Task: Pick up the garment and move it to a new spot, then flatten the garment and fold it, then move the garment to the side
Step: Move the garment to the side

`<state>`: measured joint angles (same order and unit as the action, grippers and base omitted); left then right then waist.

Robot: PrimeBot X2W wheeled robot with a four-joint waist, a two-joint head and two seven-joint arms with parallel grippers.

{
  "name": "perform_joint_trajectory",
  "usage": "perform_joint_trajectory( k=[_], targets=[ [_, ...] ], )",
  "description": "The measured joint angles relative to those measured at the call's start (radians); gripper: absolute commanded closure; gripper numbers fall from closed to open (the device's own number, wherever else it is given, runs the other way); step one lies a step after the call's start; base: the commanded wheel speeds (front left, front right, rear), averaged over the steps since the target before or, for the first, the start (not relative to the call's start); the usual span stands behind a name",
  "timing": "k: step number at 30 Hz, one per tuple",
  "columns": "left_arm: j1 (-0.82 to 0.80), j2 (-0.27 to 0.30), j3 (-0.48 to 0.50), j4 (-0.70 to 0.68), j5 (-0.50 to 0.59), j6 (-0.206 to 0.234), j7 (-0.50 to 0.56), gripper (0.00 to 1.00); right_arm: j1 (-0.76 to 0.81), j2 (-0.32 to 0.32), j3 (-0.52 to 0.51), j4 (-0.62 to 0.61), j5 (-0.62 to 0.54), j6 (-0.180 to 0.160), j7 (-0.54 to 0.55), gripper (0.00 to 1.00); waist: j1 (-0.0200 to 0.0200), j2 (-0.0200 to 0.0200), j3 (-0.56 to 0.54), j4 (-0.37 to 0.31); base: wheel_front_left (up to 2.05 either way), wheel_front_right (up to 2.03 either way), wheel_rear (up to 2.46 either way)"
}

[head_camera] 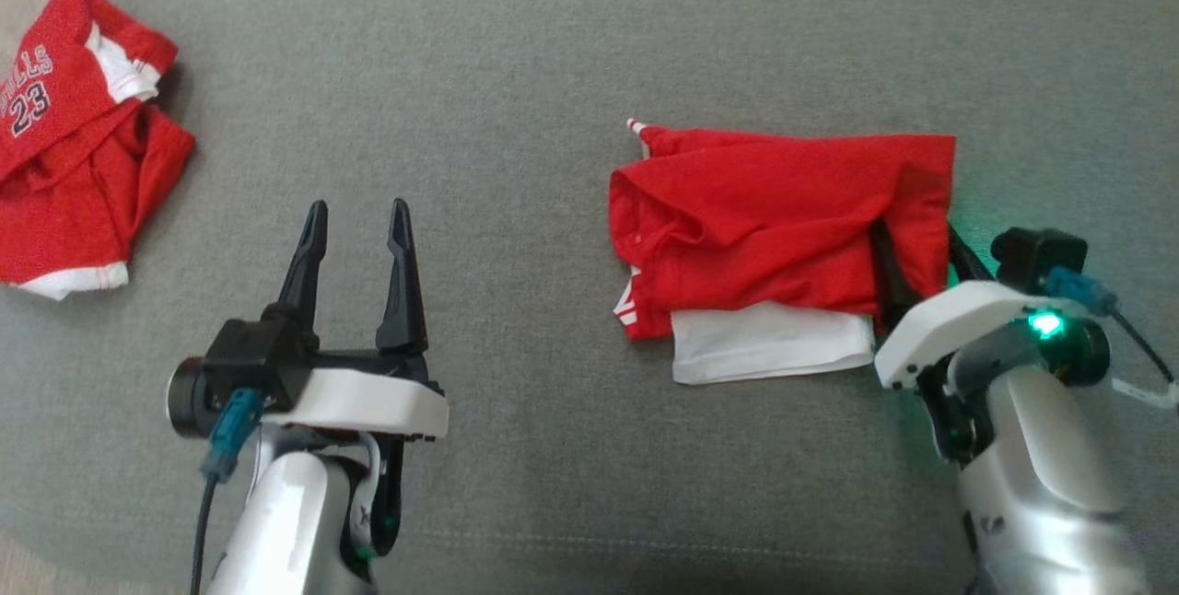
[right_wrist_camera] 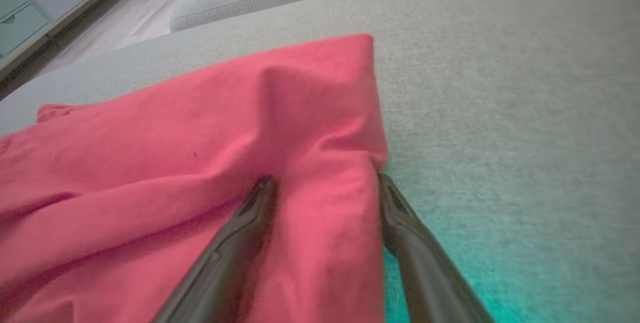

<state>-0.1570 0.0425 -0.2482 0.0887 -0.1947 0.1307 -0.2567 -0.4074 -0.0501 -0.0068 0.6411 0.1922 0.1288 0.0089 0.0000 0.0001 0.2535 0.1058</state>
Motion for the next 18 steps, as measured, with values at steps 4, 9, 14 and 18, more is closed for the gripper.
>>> perform_joint_trajectory(
  k=[4, 9, 14, 18],
  targets=[
    [0.000, 0.000, 0.005, 0.000, 0.001, 0.000, 0.000, 0.00, -0.052, -0.007, 0.031, 0.040, -0.019, 0.000, -0.016, 1.00, 0.0000, 0.0000, 0.015, 0.003, 0.00, 0.00, 0.00],
    [0.000, 0.000, 0.011, -0.001, 0.016, -0.005, 0.000, 0.00, -0.078, -0.030, 0.104, 0.057, -0.104, 0.000, -0.077, 1.00, 0.0000, 0.0000, 0.018, -0.035, 0.00, 0.00, 0.00],
    [-0.014, 0.000, 0.024, -0.002, 0.018, -0.017, 0.000, 0.00, -0.109, -0.112, 0.176, 0.056, -0.171, 0.000, -0.124, 1.00, 0.0000, 0.0000, 0.021, -0.091, 0.00, 0.00, 0.00],
    [-0.028, 0.000, 0.026, -0.007, 0.018, -0.020, 0.000, 0.00, -0.156, -0.221, 0.203, 0.057, -0.184, 0.000, -0.133, 1.00, 0.0000, 0.0000, 0.028, -0.133, 0.00, 0.00, 0.00]
  ],
)
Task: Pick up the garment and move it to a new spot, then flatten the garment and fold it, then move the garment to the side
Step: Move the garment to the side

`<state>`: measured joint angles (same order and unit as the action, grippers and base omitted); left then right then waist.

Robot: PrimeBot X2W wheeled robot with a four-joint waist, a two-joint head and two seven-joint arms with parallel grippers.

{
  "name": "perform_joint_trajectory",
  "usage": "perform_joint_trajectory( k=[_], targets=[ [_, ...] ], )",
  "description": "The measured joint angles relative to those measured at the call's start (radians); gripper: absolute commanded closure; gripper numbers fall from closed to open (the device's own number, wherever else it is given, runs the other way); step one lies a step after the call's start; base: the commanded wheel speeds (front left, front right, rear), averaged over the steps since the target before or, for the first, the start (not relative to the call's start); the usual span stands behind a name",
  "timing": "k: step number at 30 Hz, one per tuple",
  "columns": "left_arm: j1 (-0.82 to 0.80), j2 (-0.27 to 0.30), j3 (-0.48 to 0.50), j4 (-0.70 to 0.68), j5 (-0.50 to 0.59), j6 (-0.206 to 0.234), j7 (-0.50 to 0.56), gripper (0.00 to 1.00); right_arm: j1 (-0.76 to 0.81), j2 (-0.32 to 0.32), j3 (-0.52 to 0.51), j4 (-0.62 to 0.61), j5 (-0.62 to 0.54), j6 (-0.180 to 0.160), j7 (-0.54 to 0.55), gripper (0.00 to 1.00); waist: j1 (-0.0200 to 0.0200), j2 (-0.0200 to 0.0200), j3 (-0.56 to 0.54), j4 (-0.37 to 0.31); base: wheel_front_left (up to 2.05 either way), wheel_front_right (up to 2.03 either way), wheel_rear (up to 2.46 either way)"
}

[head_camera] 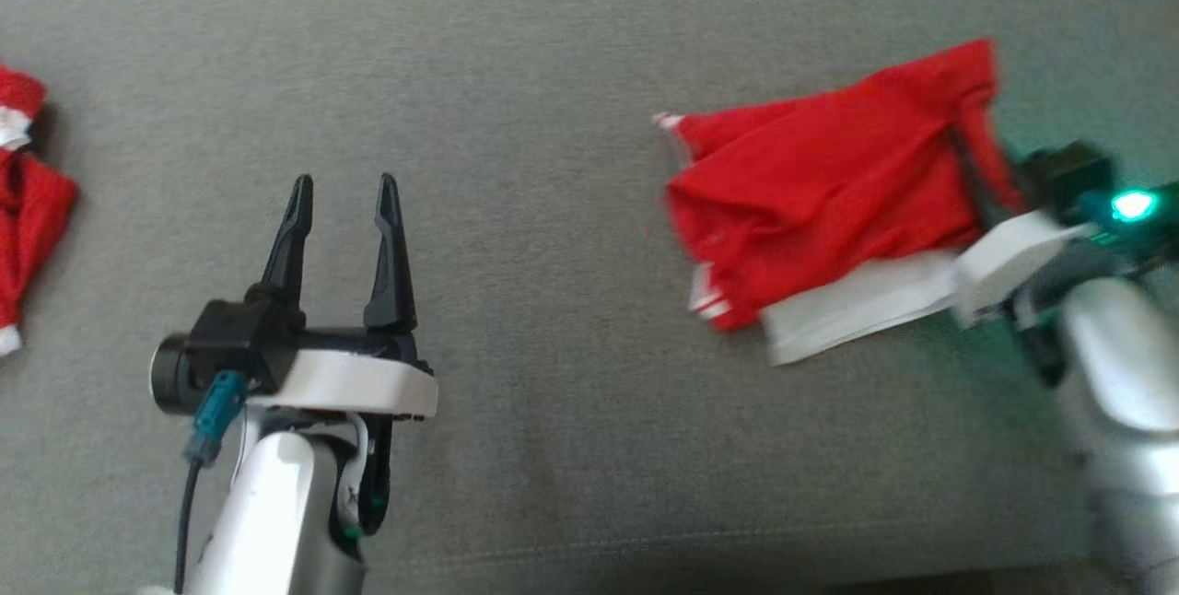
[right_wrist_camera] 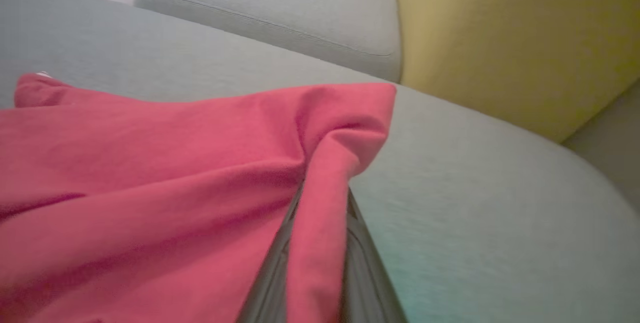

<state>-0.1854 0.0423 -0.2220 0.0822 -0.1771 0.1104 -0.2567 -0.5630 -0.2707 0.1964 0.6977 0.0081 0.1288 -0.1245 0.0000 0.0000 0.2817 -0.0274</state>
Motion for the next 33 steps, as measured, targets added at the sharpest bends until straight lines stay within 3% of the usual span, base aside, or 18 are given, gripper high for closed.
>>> perform_joint_trajectory(
  k=[5, 8, 13, 26, 27, 28, 29, 33],
  targets=[
    [-0.016, 0.000, -0.003, -0.013, 0.000, -0.005, 0.000, 0.00, -0.053, -0.149, -0.018, 0.019, 0.001, 0.000, -0.012, 1.00, 0.0000, 0.0000, 0.021, -0.031, 0.00, 0.00, 0.00],
    [-0.024, 0.000, -0.003, -0.014, 0.000, -0.005, 0.000, 0.00, -0.078, -0.193, -0.033, 0.024, 0.013, 0.000, -0.017, 1.00, 0.0000, 0.0000, 0.032, -0.038, 0.00, 0.00, 0.00],
    [-0.025, 0.000, -0.002, -0.017, 0.008, -0.014, 0.000, 0.00, -0.096, -0.206, -0.036, 0.014, 0.019, 0.000, -0.024, 1.00, 0.0000, 0.0000, 0.040, -0.037, 0.00, 0.00, 0.00],
    [-0.025, 0.000, 0.006, -0.017, 0.008, -0.014, 0.000, 0.00, -0.102, -0.173, -0.213, -0.007, -0.072, 0.000, -0.021, 1.00, 0.0000, 0.0000, 0.044, -0.033, 0.00, 0.00, 0.00],
    [-0.025, 0.000, 0.006, -0.017, 0.008, -0.014, 0.000, 0.00, -0.102, -0.167, -0.219, -0.008, -0.077, 0.000, -0.020, 0.96, 0.0000, 0.0000, 0.045, -0.034, 0.00, 0.00, 0.00],
    [-0.025, 0.000, 0.005, -0.017, 0.008, -0.014, 0.000, 0.00, -0.101, -0.159, -0.232, -0.010, -0.082, 0.000, -0.018, 0.55, 0.0000, 0.0000, 0.045, -0.035, 0.00, 0.00, 0.00],
    [-0.025, 0.000, 0.005, -0.017, 0.008, -0.014, 0.000, 0.00, -0.101, -0.152, -0.245, -0.011, -0.082, 0.000, -0.016, 0.00, 0.0000, 0.0000, 0.046, -0.036, 0.00, 0.00, 0.00],
    [-0.025, 0.000, 0.005, -0.017, 0.007, -0.014, 0.000, 0.00, -0.101, -0.135, -0.278, -0.025, -0.081, 0.000, -0.012, 0.00, 0.0000, 0.0000, 0.044, -0.037, 0.00, 0.00, 0.00]
  ],
)
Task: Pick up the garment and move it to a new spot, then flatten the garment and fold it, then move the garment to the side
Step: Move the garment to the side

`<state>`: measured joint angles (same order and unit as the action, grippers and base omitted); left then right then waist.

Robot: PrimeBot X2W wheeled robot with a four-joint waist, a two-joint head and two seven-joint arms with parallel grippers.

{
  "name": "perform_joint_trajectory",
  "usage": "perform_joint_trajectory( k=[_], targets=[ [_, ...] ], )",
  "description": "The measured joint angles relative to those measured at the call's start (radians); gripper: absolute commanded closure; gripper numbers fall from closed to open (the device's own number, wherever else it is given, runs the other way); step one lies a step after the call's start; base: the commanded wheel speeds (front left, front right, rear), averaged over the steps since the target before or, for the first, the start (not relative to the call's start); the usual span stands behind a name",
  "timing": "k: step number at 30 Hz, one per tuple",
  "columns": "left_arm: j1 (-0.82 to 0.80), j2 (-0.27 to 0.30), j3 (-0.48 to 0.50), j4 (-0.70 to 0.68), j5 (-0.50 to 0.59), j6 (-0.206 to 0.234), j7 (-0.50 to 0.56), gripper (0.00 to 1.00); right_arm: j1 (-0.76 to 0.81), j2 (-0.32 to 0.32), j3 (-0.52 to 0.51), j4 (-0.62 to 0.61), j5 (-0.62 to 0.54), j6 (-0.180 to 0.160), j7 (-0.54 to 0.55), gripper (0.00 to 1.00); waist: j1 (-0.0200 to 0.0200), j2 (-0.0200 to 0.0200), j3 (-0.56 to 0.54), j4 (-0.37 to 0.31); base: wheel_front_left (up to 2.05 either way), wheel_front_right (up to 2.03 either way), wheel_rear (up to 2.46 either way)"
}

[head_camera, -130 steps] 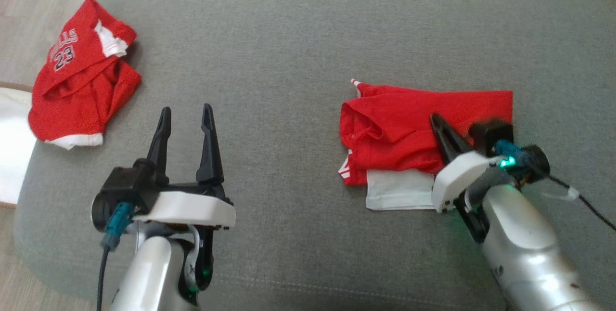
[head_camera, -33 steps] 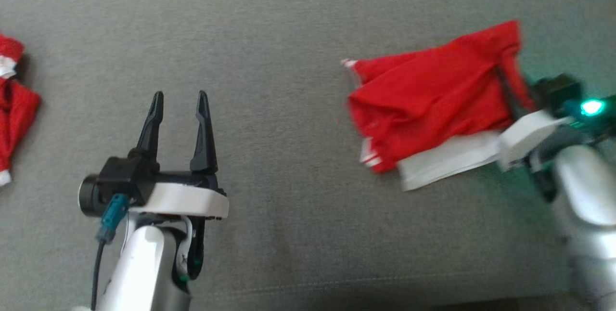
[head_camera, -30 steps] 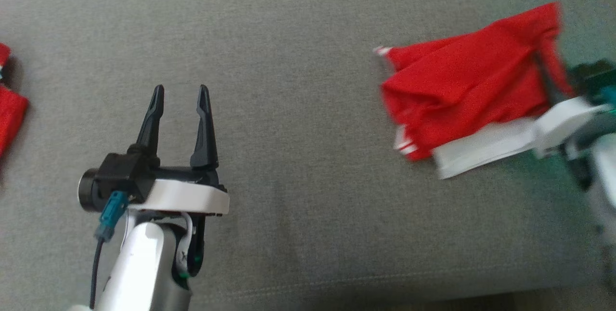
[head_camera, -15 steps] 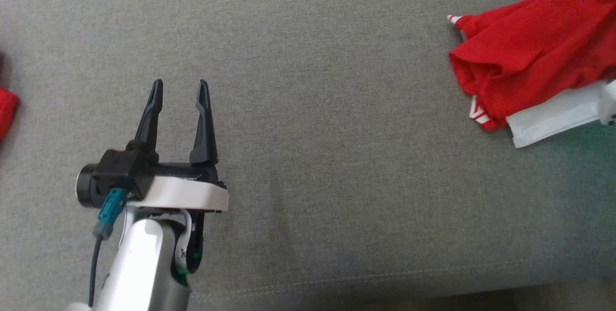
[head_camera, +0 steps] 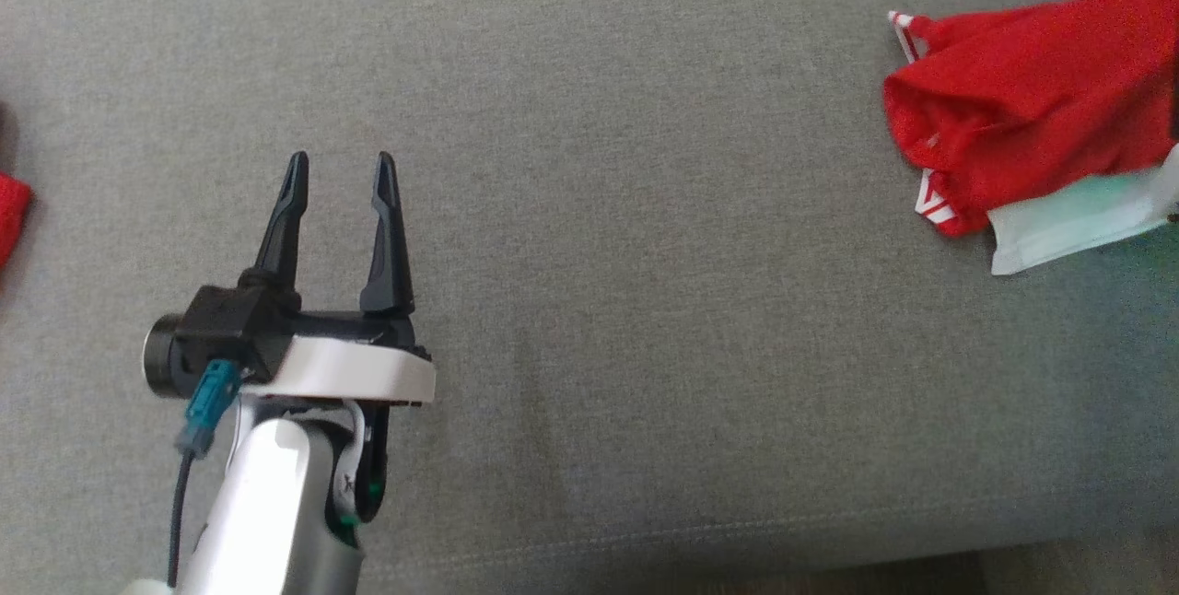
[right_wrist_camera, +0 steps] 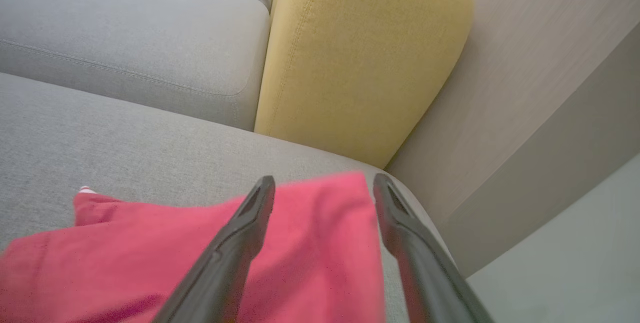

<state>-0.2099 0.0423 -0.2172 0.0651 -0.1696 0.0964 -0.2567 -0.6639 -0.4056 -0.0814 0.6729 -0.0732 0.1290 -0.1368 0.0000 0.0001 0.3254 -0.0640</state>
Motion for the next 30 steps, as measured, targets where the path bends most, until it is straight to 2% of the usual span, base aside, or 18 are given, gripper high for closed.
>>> perform_joint_trajectory(
  k=[7, 14, 23, 27, 30],
  targets=[
    [0.000, 0.000, -0.002, 0.007, -0.004, 0.001, 0.000, 0.00, 0.001, 0.053, -0.004, -0.048, 0.000, 0.000, -0.011, 0.00, 0.0000, 0.0000, -0.032, 0.006, 0.00, 0.00, 0.00],
    [0.013, 0.000, 0.000, 0.009, -0.021, 0.020, 0.000, 0.00, 0.048, 0.185, 0.024, -0.140, 0.015, 0.000, -0.058, 0.00, 0.0000, 0.0000, -0.110, 0.024, 0.00, 0.00, 0.00],
    [0.075, 0.000, 0.013, 0.009, -0.020, 0.024, 0.000, 0.00, 0.244, 0.332, 0.062, -0.254, 0.051, 0.000, -0.085, 0.00, 0.0000, 0.0000, -0.214, 0.066, 0.00, 0.00, 0.00],
    [0.116, 0.000, 0.016, 0.011, -0.017, 0.018, 0.000, 0.00, 0.358, 0.347, 0.054, -0.308, 0.074, 0.000, -0.102, 0.00, 0.0000, 0.0000, -0.258, 0.079, 0.00, 0.00, 0.00],
    [0.161, 0.001, 0.039, 0.014, -0.012, 0.036, 0.000, 0.00, 0.466, 0.349, 0.078, -0.366, 0.176, 0.000, -0.111, 0.00, 0.0000, 0.0000, -0.292, 0.082, 0.00, 0.00, 0.00]
  ],
)
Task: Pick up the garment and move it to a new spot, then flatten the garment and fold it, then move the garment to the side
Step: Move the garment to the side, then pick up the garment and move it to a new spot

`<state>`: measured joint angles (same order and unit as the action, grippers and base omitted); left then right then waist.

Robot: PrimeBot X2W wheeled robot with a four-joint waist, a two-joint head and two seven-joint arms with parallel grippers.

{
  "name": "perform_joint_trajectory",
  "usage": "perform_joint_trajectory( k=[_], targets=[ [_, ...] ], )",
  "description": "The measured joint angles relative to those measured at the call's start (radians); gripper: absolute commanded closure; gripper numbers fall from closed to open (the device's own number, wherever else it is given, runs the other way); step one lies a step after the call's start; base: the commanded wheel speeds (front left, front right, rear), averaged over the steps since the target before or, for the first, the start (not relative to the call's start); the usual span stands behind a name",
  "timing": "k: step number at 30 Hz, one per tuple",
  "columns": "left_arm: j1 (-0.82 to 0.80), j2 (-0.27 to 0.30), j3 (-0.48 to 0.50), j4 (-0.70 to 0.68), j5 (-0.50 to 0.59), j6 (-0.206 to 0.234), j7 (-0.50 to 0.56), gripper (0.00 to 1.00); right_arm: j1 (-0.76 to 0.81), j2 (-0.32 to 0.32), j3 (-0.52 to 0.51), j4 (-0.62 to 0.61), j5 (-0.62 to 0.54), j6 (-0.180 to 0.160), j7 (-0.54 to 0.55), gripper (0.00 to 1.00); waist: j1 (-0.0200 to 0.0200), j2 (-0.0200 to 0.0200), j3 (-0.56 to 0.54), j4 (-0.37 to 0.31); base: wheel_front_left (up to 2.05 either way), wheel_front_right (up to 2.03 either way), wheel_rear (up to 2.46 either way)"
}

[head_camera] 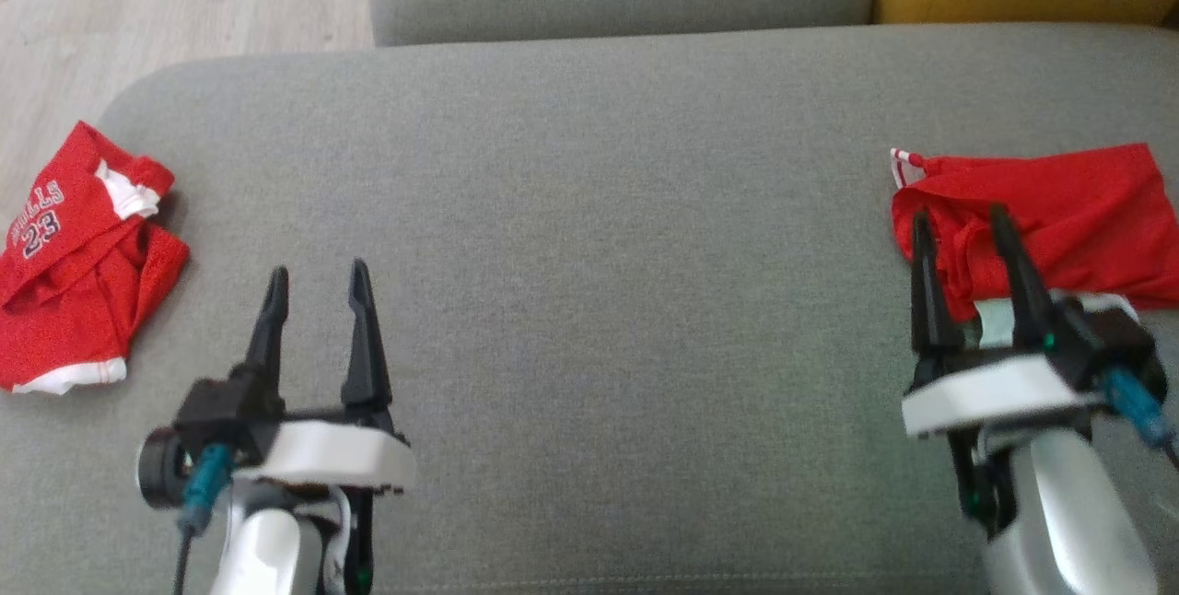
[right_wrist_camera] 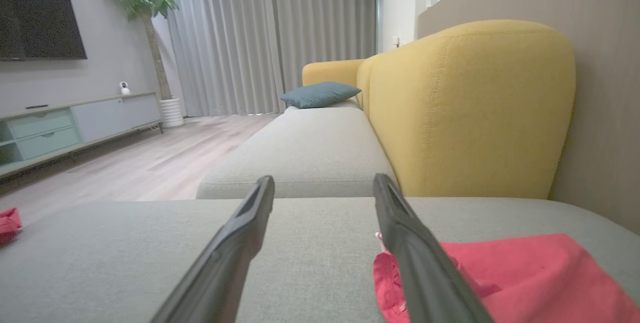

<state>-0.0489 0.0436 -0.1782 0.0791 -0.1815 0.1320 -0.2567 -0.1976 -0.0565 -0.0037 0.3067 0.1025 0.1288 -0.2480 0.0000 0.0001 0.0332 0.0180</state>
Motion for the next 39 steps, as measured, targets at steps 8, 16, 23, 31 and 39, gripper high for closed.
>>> perform_joint_trajectory(
  k=[8, 16, 23, 31, 39],
  targets=[
    [0.025, 0.000, -0.023, 0.007, 0.007, 0.010, 0.000, 0.00, 0.126, 0.005, 0.000, -0.094, 0.039, 0.000, 0.000, 0.00, 0.0000, 0.0000, -0.008, -0.008, 0.00, 0.00, 0.00],
    [0.043, 0.000, -0.034, 0.007, 0.012, 0.010, 0.000, 0.00, 0.167, 0.007, -0.006, -0.116, 0.048, 0.000, 0.000, 0.00, 0.0000, 0.0000, -0.010, -0.014, 0.00, 0.00, 0.00],
    [0.044, 0.000, -0.034, 0.007, 0.012, 0.010, 0.000, 0.00, 0.167, 0.008, -0.007, -0.116, 0.064, 0.000, 0.000, 0.00, 0.0000, 0.0000, -0.009, -0.012, 0.00, 0.00, 0.00],
    [0.042, 0.000, -0.034, 0.007, 0.012, 0.009, 0.000, 0.00, 0.167, 0.008, -0.003, -0.116, 0.068, 0.000, 0.000, 0.00, 0.0000, 0.0000, -0.001, 0.010, 0.00, 0.00, 0.00],
    [0.018, 0.000, -0.026, 0.005, 0.011, 0.010, 0.000, 0.00, 0.167, 0.008, 0.032, -0.115, 0.058, 0.000, -0.002, 0.00, 0.0000, 0.0000, 0.014, 0.106, 0.00, 0.00, 0.00]
  ],
)
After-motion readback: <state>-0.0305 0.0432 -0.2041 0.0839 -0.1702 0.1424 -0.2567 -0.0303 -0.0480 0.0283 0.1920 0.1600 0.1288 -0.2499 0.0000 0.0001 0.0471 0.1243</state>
